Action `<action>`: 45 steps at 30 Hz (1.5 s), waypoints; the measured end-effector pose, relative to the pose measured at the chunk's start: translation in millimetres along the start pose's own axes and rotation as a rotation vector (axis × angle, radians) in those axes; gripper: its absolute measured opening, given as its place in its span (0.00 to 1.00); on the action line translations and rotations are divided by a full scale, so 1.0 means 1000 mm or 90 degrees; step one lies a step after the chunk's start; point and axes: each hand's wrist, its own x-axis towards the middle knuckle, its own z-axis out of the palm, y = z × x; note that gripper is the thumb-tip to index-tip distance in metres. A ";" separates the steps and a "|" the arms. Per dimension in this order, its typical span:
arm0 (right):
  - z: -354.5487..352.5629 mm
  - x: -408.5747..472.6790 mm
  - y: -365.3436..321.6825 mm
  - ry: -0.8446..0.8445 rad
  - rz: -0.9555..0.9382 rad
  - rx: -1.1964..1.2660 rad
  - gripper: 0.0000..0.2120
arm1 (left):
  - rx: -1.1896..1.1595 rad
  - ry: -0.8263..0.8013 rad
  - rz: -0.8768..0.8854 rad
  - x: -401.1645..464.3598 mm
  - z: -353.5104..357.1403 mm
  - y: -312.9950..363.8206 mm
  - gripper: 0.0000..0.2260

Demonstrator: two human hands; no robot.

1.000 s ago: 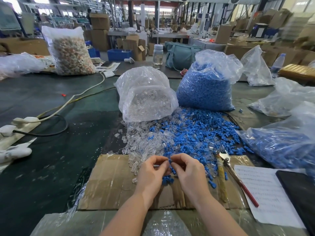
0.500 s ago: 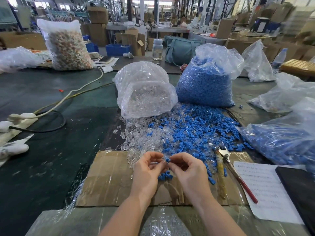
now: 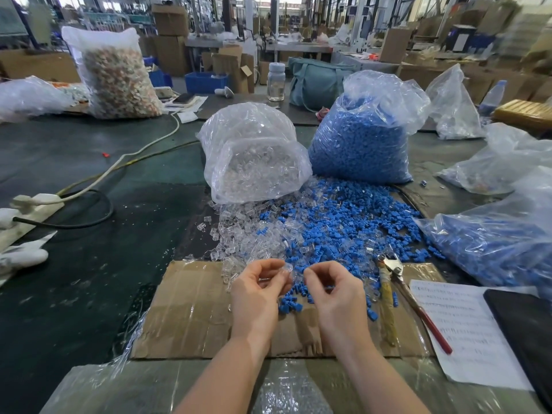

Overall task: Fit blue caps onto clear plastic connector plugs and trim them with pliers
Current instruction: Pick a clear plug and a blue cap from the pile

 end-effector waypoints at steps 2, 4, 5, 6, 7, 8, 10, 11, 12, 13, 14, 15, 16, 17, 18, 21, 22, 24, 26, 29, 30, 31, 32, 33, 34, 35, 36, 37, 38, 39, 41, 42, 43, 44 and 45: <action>-0.002 0.005 -0.001 0.002 0.084 0.097 0.07 | -0.010 -0.008 -0.004 0.000 0.001 0.001 0.09; -0.003 0.009 0.000 -0.010 0.156 0.173 0.06 | -0.009 -0.017 -0.005 0.000 0.002 0.001 0.08; -0.003 0.011 0.001 -0.015 0.186 0.211 0.07 | -0.006 -0.019 -0.004 0.000 0.003 0.002 0.08; -0.003 0.012 0.002 -0.020 0.212 0.244 0.07 | -0.006 -0.020 -0.004 0.000 0.005 0.002 0.08; -0.003 0.013 0.002 -0.023 0.231 0.265 0.07 | -0.008 -0.020 -0.005 0.000 0.006 0.003 0.08; -0.003 0.014 0.002 -0.026 0.243 0.276 0.07 | -0.013 -0.020 -0.007 0.000 0.007 0.003 0.08; -0.004 0.013 0.002 -0.030 0.239 0.276 0.06 | -0.016 -0.025 -0.010 0.000 0.009 0.004 0.08; -0.005 0.013 0.002 -0.031 0.226 0.263 0.06 | -0.015 -0.029 -0.010 -0.001 0.010 0.004 0.08; -0.005 0.013 0.001 -0.032 0.205 0.239 0.06 | -0.014 -0.033 -0.009 -0.001 0.010 0.005 0.09; -0.006 0.012 0.000 -0.030 0.179 0.207 0.05 | -0.012 -0.037 -0.009 -0.001 0.010 0.005 0.09; -0.006 0.012 -0.001 -0.025 0.152 0.172 0.05 | -0.012 -0.038 -0.008 -0.001 0.010 0.005 0.09; -0.006 0.011 -0.001 -0.019 0.126 0.139 0.05 | -0.011 -0.039 -0.007 -0.002 0.010 0.006 0.09; -0.005 0.011 -0.002 -0.014 0.103 0.109 0.05 | -0.011 -0.038 -0.008 -0.002 0.010 0.006 0.08; -0.005 0.010 -0.002 -0.012 0.085 0.080 0.05 | -0.008 -0.039 -0.009 -0.002 0.009 0.006 0.08; -0.004 0.009 -0.003 -0.013 0.072 0.051 0.05 | -0.002 -0.041 -0.009 -0.002 0.009 0.007 0.08; -0.003 0.005 -0.003 -0.007 0.031 -0.047 0.08 | 0.032 -0.049 0.003 -0.003 0.008 0.007 0.08; -0.003 0.005 -0.003 -0.004 0.007 -0.081 0.09 | 0.049 -0.052 0.010 -0.004 0.008 0.007 0.08; -0.002 0.004 -0.004 -0.008 -0.039 -0.139 0.08 | 0.083 -0.059 0.026 -0.006 0.008 0.007 0.07; 0.001 0.004 -0.004 -0.018 -0.062 -0.174 0.06 | 0.110 -0.066 0.037 -0.006 0.008 0.007 0.07; 0.001 0.005 -0.004 -0.037 -0.063 -0.185 0.06 | 0.129 -0.069 0.038 -0.004 0.006 0.007 0.07; 0.001 0.006 -0.004 -0.046 -0.051 -0.169 0.06 | 0.124 -0.068 0.029 -0.002 0.005 0.006 0.07; 0.000 0.006 -0.004 -0.057 -0.037 -0.145 0.06 | 0.107 -0.065 0.010 -0.001 0.005 0.006 0.07; -0.001 0.007 -0.004 -0.070 -0.022 -0.123 0.06 | 0.076 -0.059 -0.019 0.000 0.004 0.005 0.07; -0.001 0.007 -0.004 -0.084 -0.012 -0.104 0.07 | 0.038 -0.053 -0.054 0.000 0.004 0.005 0.08; -0.001 0.007 -0.004 -0.097 -0.007 -0.089 0.08 | 0.005 -0.049 -0.086 0.001 0.003 0.004 0.08; -0.001 0.007 -0.003 -0.103 -0.005 -0.076 0.08 | -0.014 -0.048 -0.109 0.002 0.002 0.003 0.07; -0.002 0.007 -0.003 -0.102 -0.005 -0.065 0.08 | -0.020 -0.050 -0.125 0.003 0.001 0.003 0.07; -0.003 0.007 -0.002 -0.098 -0.008 -0.056 0.08 | -0.021 -0.054 -0.135 0.003 0.000 0.002 0.07; -0.003 0.008 -0.001 -0.093 -0.011 -0.050 0.08 | -0.022 -0.058 -0.140 0.003 0.000 0.003 0.07; -0.004 0.008 0.000 -0.090 -0.014 -0.044 0.08 | -0.022 -0.062 -0.141 0.003 0.000 0.003 0.07; -0.005 0.009 0.000 -0.098 -0.018 -0.027 0.09 | -0.013 -0.071 -0.135 0.002 0.000 0.004 0.06; -0.005 0.010 0.000 -0.108 -0.027 -0.026 0.11 | -0.008 -0.076 -0.132 0.002 0.001 0.005 0.06; -0.004 0.010 -0.001 -0.118 -0.040 -0.032 0.12 | -0.006 -0.081 -0.130 0.001 0.001 0.006 0.05; -0.004 0.010 -0.001 -0.126 -0.053 -0.041 0.12 | -0.006 -0.087 -0.129 0.001 0.001 0.006 0.05; -0.005 0.011 -0.001 -0.132 -0.061 -0.047 0.11 | -0.006 -0.091 -0.129 0.001 0.000 0.006 0.05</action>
